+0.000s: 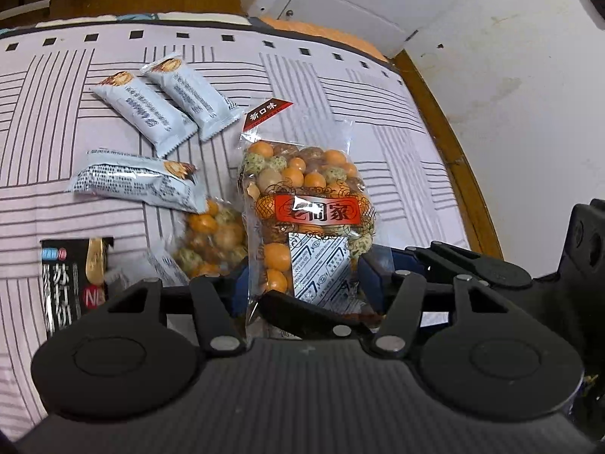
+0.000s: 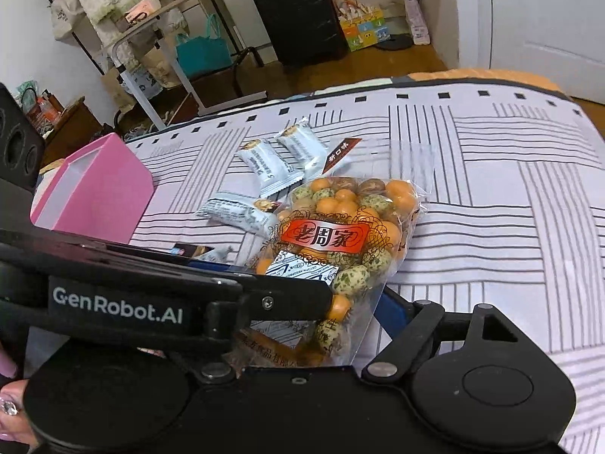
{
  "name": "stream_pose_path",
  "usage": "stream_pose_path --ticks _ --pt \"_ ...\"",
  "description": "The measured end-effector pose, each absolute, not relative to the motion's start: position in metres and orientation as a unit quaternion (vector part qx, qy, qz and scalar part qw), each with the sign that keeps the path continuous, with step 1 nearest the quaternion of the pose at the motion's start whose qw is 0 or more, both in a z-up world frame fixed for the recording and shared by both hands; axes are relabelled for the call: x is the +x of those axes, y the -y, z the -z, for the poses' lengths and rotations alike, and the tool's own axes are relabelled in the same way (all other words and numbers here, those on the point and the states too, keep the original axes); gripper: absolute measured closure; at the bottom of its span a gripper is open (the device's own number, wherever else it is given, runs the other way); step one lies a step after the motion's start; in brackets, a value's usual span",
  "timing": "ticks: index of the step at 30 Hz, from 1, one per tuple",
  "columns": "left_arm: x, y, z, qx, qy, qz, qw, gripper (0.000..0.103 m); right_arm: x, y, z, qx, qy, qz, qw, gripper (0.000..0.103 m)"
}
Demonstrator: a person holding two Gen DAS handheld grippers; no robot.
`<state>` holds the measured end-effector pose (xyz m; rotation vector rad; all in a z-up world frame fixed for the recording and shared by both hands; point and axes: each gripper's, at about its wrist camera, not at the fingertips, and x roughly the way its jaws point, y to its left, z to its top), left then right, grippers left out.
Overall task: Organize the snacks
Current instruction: 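Carry the peanut bag into the pink box and open the left tool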
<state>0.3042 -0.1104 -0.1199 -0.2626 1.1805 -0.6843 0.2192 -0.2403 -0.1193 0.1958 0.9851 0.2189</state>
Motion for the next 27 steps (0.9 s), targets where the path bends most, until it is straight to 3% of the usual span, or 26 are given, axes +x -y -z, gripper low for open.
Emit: stream_pose_path --ticks 27 --pt "0.163 0.025 0.031 -0.151 -0.529 0.257 0.795 0.045 0.109 0.164 0.037 0.049 -0.47 -0.18 0.863 0.018"
